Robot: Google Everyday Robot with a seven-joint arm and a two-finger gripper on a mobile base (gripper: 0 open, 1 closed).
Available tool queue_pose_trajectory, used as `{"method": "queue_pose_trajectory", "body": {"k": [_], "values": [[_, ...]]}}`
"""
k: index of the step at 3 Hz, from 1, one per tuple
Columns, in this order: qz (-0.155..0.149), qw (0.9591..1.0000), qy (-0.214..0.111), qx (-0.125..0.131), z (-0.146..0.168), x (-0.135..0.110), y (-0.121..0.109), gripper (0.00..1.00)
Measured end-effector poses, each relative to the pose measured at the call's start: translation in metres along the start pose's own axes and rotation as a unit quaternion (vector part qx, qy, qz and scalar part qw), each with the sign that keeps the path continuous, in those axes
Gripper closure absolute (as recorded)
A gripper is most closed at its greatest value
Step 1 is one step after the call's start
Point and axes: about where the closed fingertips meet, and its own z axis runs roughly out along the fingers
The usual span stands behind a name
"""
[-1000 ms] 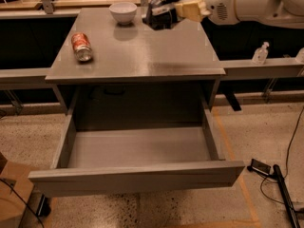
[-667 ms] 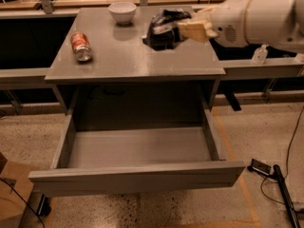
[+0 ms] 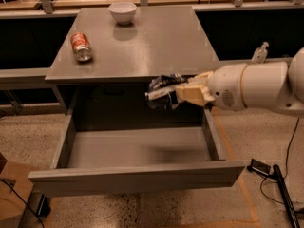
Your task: Place blue chip bag into top drawer
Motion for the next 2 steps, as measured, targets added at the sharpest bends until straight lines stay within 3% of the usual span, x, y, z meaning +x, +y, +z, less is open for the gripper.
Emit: {"method": "queue_pose_trajectory", "body": {"k": [1, 2], "values": [[0.050, 0.9977, 0.040, -0.020, 0.031, 0.057, 0.011, 0.77], [0.099, 0.9935, 0.053, -0.020, 0.063, 0.109, 0.014, 0.53]]}}
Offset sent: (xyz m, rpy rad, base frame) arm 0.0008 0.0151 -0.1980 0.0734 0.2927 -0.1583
